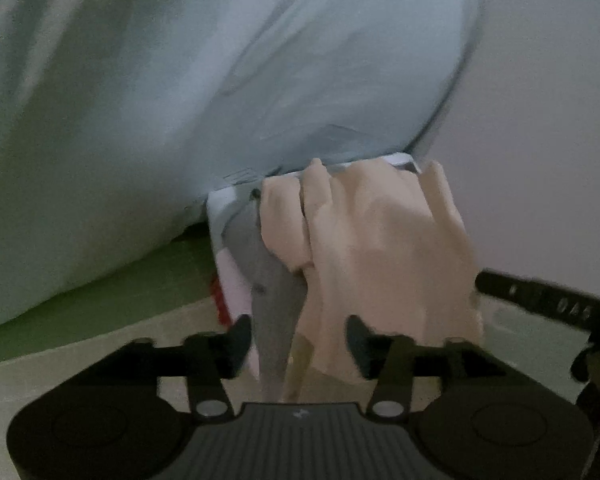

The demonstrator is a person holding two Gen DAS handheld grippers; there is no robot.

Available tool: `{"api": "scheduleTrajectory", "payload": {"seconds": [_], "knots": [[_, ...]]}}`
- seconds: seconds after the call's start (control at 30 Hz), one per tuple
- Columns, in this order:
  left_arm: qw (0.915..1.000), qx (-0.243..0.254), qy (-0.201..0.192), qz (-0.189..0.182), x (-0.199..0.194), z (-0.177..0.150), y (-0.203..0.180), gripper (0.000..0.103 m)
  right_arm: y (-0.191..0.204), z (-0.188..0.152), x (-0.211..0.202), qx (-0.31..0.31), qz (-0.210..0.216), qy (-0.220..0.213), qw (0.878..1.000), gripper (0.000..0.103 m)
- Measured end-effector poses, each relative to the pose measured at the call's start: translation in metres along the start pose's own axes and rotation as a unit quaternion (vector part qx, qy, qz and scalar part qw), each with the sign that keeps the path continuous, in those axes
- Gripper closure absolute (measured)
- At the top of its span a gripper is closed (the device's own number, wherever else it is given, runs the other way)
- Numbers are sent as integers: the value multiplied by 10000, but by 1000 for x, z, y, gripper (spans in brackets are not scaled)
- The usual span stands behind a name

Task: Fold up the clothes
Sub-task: 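Lower the sweater onto the grey and white stack and open both grippers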

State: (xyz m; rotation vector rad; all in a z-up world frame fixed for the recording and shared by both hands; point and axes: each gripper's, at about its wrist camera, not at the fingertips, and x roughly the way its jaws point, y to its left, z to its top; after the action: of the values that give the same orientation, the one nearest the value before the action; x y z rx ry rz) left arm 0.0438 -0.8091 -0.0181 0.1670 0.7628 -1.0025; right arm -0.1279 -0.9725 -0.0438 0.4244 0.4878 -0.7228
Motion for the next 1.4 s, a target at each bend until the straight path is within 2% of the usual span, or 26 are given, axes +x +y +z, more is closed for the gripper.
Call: {"api": "scheduleTrajectory", "payload": {"seconds": [0.03,0.07,0.1,0.13,0.2,0.27,0.4,0.63,0.9,1.03,1.4], "knots": [[10000,25,-27,19,-5,-2,-2,40,0,-1,-11,-53,-39,-80,9999,21],[10000,31,-70,5,-17,-9,-5,35,-1,-1,-22,-106,-79,-160,9998,13],[9999,36,-112,-9,-28,-16,-8,28,1,-4,-32,-171,-99,-222,9996,6],[9999,41,-158,-19,-40,-23,-11,24,4,-6,-42,-239,-114,-282,9993,4],[9996,73,-265,32,-60,-35,-19,11,11,-17,-62,-364,-77,-291,9989,2],[9992,119,-356,107,-78,-47,-25,6,16,-28,-81,-421,-12,-260,9988,2],[9983,234,-483,208,-112,-72,-37,1,27,-56,-119,-442,39,-215,9988,0],[9985,334,-379,207,-154,-119,-51,0,34,-105,-162,-400,23,21,9992,0],[9984,384,-120,391,-165,-165,-56,0,33,-146,-196,-399,-64,207,9990,0],[9981,401,-131,446,-170,-169,-57,0,32,-154,-202,-385,-54,293,9988,0],[9979,568,-153,267,-174,-170,-65,0,30,-159,-212,-355,-100,261,9990,0]]}}
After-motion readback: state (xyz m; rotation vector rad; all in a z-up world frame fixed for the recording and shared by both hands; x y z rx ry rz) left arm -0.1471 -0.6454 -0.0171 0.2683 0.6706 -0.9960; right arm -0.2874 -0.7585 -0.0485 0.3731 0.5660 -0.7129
